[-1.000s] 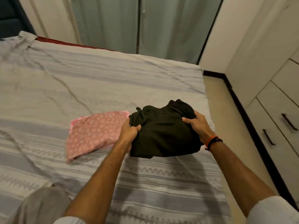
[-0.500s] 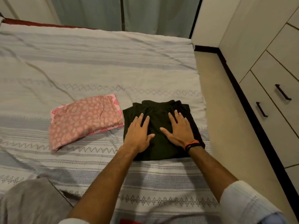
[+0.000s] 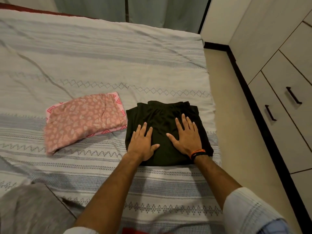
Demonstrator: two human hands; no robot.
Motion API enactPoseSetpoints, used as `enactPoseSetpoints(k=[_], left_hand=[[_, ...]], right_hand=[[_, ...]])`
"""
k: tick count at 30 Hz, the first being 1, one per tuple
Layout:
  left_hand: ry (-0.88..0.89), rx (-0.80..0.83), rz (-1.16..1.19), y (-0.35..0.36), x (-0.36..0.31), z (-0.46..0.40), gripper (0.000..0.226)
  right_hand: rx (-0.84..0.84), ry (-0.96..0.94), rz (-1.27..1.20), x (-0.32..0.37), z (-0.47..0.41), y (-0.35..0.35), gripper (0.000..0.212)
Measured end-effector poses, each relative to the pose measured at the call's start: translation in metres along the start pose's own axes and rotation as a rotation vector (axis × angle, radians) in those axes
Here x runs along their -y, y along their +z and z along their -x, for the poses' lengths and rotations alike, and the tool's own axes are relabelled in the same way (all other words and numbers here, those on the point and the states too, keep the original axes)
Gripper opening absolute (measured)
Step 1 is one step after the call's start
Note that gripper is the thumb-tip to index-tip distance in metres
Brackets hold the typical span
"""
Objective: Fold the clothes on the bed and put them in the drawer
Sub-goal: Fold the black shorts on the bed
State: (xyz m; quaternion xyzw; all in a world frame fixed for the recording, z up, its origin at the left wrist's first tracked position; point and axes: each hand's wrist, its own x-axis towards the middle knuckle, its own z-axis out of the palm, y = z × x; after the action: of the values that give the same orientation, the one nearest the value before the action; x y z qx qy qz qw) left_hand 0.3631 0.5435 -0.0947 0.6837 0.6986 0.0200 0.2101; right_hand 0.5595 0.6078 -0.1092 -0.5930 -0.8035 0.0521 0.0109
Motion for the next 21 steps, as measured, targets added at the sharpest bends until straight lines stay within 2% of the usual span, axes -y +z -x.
enactPoseSetpoints(k=[3, 7, 10, 15, 21], left_hand=[[0.004, 0.005, 0.134, -0.018, 0.003, 0.006, 0.08], [-0.019, -0.108, 0.263, -0.055, 0.02, 0.022, 0.076], [-0.07, -0.206, 0.323, -0.089, 0.046, 0.036, 0.069], [-0.227, -0.348, 0.341, -0.137, 0.125, 0.075, 0.068], [-0.523, -0.506, 0.405, -0.173, 0.252, 0.175, 0.069]], right_hand=[[0.051, 0.025, -0.039, 0.008, -0.004, -0.018, 0.088], [-0.12, -0.022, -0.186, 0.046, -0.014, -0.053, 0.07], [-0.087, -0.114, -0.34, 0.094, -0.028, -0.072, 0.057], [0.015, -0.25, -0.518, 0.196, -0.048, -0.097, 0.051], [0.086, -0.457, -0.614, 0.354, -0.045, -0.11, 0.044]])
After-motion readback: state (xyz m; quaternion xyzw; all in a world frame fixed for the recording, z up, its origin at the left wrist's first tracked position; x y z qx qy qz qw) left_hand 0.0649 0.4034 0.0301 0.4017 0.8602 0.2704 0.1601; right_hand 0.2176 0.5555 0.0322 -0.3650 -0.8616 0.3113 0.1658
